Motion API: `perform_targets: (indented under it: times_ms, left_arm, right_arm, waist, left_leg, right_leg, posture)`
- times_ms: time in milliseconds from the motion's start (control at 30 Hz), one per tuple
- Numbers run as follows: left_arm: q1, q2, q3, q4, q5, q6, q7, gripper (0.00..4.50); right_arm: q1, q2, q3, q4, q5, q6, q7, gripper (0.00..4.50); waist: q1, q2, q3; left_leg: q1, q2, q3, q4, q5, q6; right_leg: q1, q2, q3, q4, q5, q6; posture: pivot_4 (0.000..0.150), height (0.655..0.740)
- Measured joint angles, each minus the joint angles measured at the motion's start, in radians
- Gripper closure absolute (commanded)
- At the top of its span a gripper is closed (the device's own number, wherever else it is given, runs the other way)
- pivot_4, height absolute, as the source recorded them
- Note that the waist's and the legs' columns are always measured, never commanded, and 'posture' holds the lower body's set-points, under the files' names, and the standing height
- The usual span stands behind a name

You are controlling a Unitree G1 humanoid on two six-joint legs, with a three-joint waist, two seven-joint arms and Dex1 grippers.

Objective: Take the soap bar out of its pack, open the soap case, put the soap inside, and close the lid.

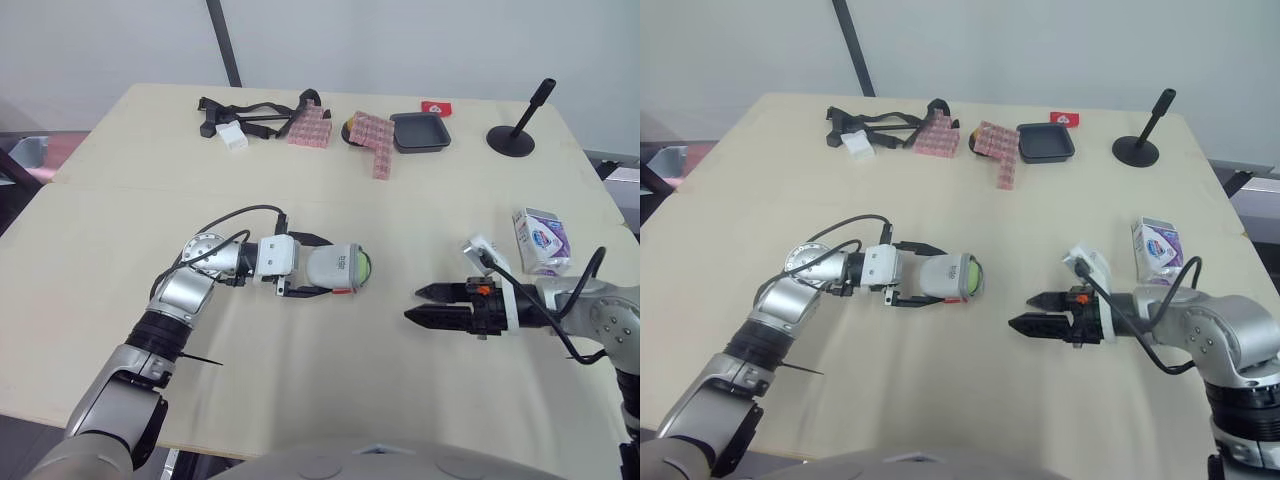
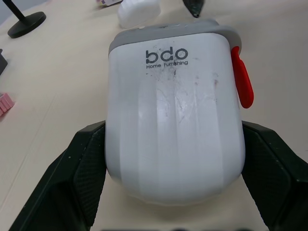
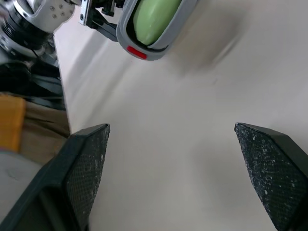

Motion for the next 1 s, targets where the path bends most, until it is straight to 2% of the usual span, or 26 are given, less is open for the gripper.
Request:
perform_targets:
  times_ms: [167, 367, 733, 1000]
  left_arm:
    - [-0.001, -0.014, -0.003, 0.0, 0.009, -0.066, 0.018, 1.05]
    - [-0.001, -0.043, -0.012, 0.0, 0.02, -0.099, 0.047, 1.05]
    - [-0.001, -0.075, -0.014, -0.025, 0.039, -0.104, 0.082, 1.05]
    - [-0.001, -0.079, -0.014, -0.034, 0.043, -0.104, 0.088, 1.05]
  right_arm:
    - [-0.064, 0.19, -0.098, 0.011, 0.112, 0.132, -0.18, 0.04]
    - [-0.114, 0.274, -0.121, 0.031, 0.223, 0.134, -0.358, 0.04]
    - [-0.16, 0.353, -0.109, 0.071, 0.303, 0.134, -0.567, 0.04]
    - [-0.187, 0.377, -0.101, 0.099, 0.33, 0.133, -0.627, 0.04]
  waist:
    - [-0.001, 0.001, -0.001]
    - [0.0, 0.001, -0.001]
    - [-0.001, 0.001, -0.001]
    - [-0.001, 0.001, -0.001]
  left_leg:
    - [0.001, 0.0, 0.0, 0.0, 0.001, 0.0]
    - [0.004, -0.001, 0.0, 0.0, 0.001, 0.001]
    - [0.003, -0.004, 0.0, -0.001, 0.001, 0.0]
    - [0.002, -0.004, 0.0, -0.001, 0.001, -0.001]
  right_leg:
    - [-0.001, -0.001, 0.0, 0.001, 0.0, 0.0]
    - [-0.001, -0.001, 0.0, 0.001, 0.0, 0.0]
    - [-0.001, -0.001, 0.0, 0.0, 0.0, 0.0]
    - [-0.001, -0.001, 0.0, 0.0, 0.0, 0.0]
  posture:
    - [0.15, 0.7374]
    - [0.15, 0.7374]
    - [0.15, 0.7374]
    - [0.15, 0.7374]
